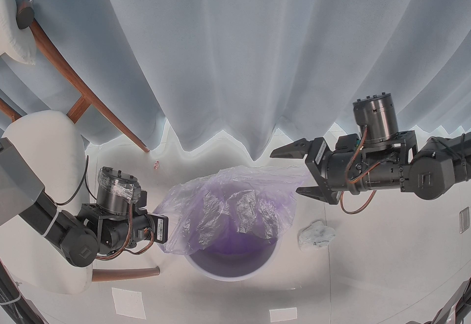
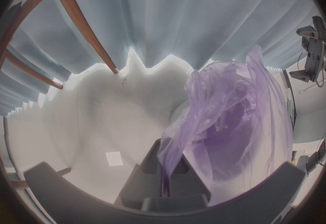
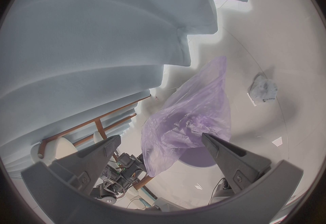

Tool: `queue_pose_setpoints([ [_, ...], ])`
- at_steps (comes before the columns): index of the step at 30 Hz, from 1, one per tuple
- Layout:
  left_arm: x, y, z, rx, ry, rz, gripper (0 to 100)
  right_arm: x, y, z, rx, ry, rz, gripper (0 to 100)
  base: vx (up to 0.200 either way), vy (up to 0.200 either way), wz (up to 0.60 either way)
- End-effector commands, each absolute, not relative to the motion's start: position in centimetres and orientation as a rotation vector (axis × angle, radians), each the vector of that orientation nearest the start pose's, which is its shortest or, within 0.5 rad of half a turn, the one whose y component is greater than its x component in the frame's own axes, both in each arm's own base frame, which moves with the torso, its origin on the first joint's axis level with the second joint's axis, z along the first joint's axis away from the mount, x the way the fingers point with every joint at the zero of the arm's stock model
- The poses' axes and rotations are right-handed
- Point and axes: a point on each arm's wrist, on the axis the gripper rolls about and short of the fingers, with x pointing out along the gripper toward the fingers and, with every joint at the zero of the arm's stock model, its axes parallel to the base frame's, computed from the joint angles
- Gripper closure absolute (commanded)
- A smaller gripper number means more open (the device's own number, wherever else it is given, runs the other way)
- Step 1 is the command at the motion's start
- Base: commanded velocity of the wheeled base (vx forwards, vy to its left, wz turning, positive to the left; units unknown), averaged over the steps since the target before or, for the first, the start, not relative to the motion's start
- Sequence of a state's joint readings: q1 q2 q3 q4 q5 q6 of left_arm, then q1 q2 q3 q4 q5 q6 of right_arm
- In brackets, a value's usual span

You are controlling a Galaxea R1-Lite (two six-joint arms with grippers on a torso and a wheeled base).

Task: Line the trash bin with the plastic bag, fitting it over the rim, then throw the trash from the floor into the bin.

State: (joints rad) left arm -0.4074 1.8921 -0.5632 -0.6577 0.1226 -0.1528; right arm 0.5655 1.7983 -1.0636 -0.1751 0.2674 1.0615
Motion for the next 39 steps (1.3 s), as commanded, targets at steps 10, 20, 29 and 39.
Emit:
queue_pose_setpoints([
  [10,26.2,-11.6,7.5,0.033,0.652,-0.245,100,29.2,25.3,16.1,0.874,0.998,0.507,0,0.0,0.0,0.0],
  [20,25.1,-11.9,8.6,0.032,0.621,-0.272,100,29.3,26.2,15.1,0.859,1.027,0.502,0,0.0,0.0,0.0],
  [29,24.7,-12.0,8.6,0.055,0.618,-0.286,100,30.3,26.4,16.2,0.825,1.086,0.438,0,0.0,0.0,0.0],
  [39,24.7,-12.0,8.5,0.061,0.622,-0.287,100,30.9,27.0,14.4,0.768,1.122,0.37,0,0.0,0.0,0.0],
])
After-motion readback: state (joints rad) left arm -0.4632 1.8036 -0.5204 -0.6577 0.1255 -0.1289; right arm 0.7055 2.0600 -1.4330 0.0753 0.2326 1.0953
